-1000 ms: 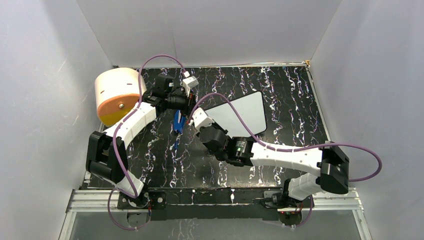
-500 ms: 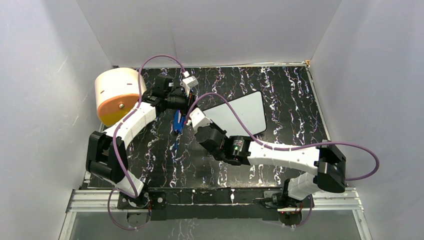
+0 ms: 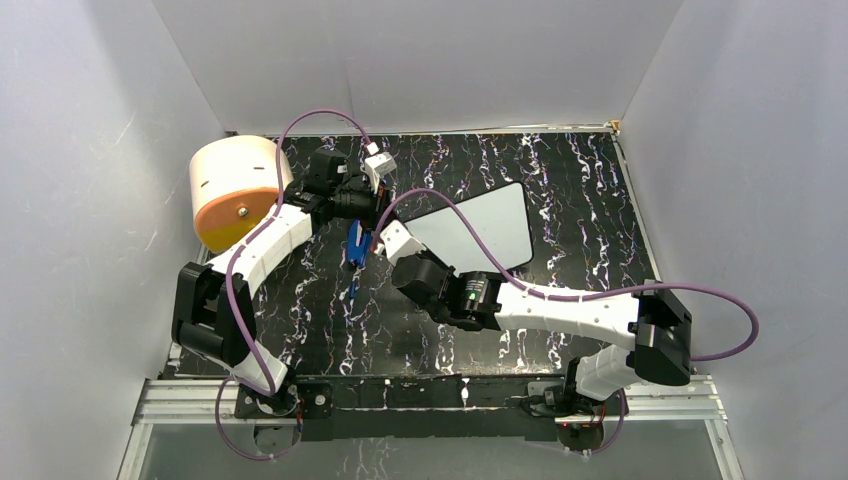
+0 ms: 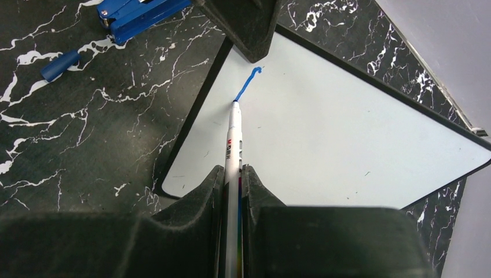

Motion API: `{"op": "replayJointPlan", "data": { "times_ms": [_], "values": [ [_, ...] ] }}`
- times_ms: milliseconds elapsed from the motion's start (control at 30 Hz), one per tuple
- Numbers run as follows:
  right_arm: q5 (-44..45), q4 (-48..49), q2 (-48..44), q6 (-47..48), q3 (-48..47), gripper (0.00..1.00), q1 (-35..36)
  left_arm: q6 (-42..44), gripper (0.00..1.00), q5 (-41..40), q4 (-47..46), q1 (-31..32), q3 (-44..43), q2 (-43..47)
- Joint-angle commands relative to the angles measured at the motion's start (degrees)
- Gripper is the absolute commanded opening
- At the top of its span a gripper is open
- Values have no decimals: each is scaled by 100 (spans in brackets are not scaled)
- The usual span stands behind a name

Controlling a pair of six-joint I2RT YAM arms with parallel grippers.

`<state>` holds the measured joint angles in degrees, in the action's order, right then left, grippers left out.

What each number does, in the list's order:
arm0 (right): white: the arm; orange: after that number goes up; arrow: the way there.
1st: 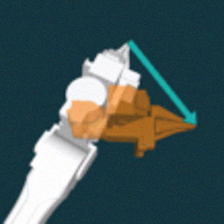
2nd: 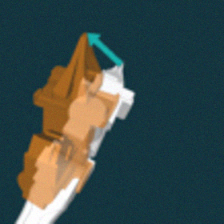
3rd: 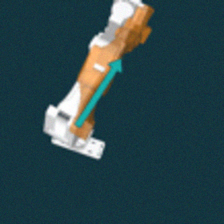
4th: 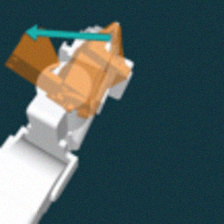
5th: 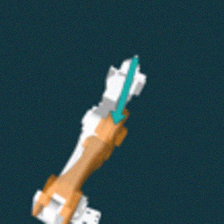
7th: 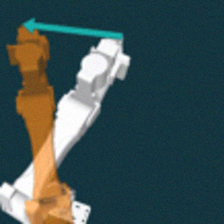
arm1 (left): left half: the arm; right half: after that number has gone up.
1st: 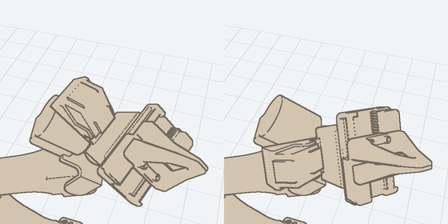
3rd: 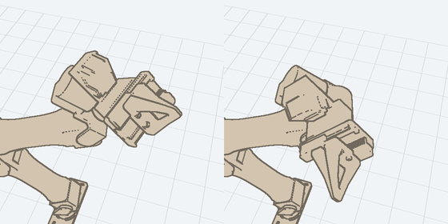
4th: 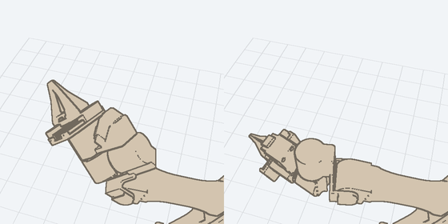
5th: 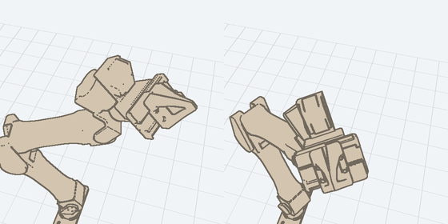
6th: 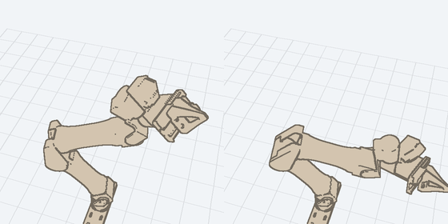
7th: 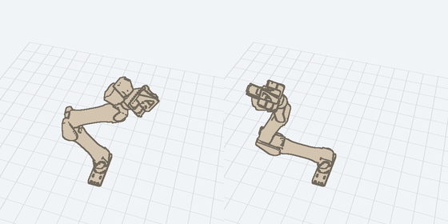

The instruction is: Write a sentence on the whiteboard

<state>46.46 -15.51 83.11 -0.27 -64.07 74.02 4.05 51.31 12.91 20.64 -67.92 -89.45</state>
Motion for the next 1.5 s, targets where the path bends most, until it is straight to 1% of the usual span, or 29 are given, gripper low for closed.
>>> {"op": "replayJointPlan", "data": {
  "times_ms": [0,300,500,700,967,1467],
  "values": [
    [-73,-79,47,-199,-254,0,26,175,0,-34,71,19,51,171],
    [-14,-93,-24,-205,-256,0,25,175,0,-33,67,21,51,169],
    [104,486,-306,18,-13,0,26,175,0,-42,69,19,56,165],
    [205,802,-416,234,52,0,25,175,0,-36,69,19,60,154],
    [431,873,-298,299,44,0,25,166,0,-35,65,19,57,165],
    [324,907,-158,316,24,0,-54,170,0,-16,63,19,58,147]
  ]
}}
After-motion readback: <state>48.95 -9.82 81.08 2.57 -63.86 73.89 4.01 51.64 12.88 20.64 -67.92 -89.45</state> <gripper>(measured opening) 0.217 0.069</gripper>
